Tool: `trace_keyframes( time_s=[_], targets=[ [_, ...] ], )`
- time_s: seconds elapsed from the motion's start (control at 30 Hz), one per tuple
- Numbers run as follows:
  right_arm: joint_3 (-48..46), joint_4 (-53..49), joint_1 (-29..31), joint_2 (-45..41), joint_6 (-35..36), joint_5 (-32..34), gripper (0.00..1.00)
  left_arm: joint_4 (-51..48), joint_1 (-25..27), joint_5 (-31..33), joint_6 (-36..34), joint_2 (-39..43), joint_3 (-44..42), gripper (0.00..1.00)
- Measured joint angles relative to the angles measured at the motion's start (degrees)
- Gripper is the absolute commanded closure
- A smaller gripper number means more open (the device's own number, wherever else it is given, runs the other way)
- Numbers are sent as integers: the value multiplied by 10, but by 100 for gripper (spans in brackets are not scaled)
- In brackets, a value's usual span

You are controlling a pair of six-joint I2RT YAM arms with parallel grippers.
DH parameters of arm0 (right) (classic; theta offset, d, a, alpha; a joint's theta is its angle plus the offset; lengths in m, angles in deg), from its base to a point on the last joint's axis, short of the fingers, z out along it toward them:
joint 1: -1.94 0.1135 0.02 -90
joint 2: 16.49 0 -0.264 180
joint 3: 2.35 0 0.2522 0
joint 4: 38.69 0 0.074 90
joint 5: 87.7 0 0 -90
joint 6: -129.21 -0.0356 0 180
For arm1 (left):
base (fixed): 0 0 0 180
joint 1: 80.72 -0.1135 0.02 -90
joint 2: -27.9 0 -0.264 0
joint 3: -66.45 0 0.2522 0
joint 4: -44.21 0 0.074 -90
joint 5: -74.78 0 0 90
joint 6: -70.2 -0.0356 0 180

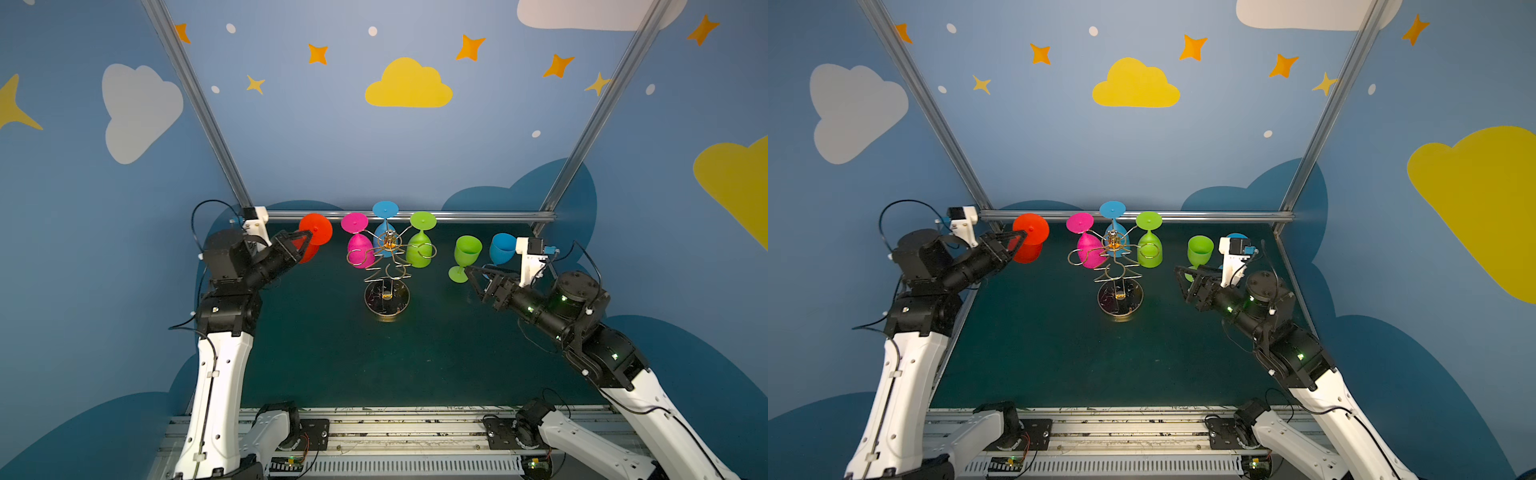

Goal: Take the wine glass off the wine glass rack
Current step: 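Lift the red glass up off the rack hook with the left gripper, then raise the red glass with the left gripper while the right gripper reaches its base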

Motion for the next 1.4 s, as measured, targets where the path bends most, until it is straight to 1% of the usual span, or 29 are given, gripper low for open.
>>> trace_keyframes(
  time_s=[0.03,0.13,0.3,0.47,0.63,0.77,1.0,1.17,1.4],
  targets=[
    [4,11,-1,9,14,-10,23,21,-26,-28,23,2,0,97],
    [24,35,-1,42,55,-42,23,94,-74,-97,98,-6,2,97],
    [80,70,-1,111,123,-108,23,188,-81,-181,198,-37,28,97],
    [135,95,5,158,189,-171,22,278,-75,-235,291,-45,62,97],
    [170,123,15,190,248,-215,20,322,-30,-264,337,-45,99,97],
    [183,150,26,214,292,-236,17,343,30,-272,355,-49,106,97],
    [208,170,45,260,380,-237,14,371,102,-271,380,-96,105,97],
    [252,170,57,294,429,-235,13,377,140,-268,389,-129,105,97],
    [290,171,66,340,475,-226,13,386,177,-268,394,-143,107,97]
  ],
)
